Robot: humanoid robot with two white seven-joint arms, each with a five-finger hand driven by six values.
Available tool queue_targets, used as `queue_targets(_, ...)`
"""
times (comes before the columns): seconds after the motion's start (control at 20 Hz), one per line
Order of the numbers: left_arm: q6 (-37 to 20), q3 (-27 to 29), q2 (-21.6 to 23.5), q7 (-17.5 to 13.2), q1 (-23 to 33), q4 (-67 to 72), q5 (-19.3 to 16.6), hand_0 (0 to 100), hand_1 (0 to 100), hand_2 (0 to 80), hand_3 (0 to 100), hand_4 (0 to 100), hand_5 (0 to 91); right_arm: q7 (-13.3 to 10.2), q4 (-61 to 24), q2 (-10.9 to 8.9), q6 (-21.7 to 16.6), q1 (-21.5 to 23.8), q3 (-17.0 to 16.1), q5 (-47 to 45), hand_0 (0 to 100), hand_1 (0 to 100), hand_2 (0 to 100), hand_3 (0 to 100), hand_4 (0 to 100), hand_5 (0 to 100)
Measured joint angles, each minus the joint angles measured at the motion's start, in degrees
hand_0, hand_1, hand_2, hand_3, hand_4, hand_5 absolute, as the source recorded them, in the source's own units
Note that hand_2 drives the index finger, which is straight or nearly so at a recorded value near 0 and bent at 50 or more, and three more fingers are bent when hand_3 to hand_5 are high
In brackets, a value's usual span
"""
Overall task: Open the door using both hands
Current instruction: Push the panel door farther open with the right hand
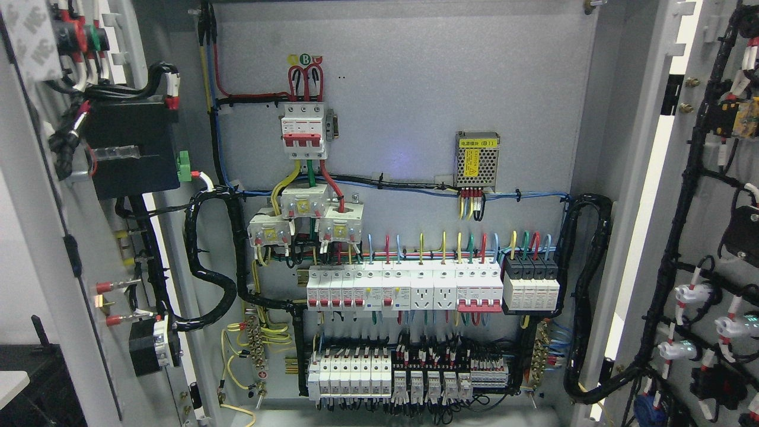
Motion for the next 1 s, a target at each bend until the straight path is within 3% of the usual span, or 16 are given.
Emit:
queue_targets(0.55,0.00,0.00,-0.06,0.00,0.00,0.01,0.00,0,0,0.0,0,3,0.0,-0.66,0.21,1.43,0.00,-0.16,0.88,0.08,11,0,0,0,0,0)
queue_targets(1.0,0.00,0.00,-0.08,0.00,0.00,-0.01,0.00,0,0,0.0,0,3,0.0,-8.95,1.12,1.53,-0.05,0.46,-2.07,0.09,11,0,0,0,0,0)
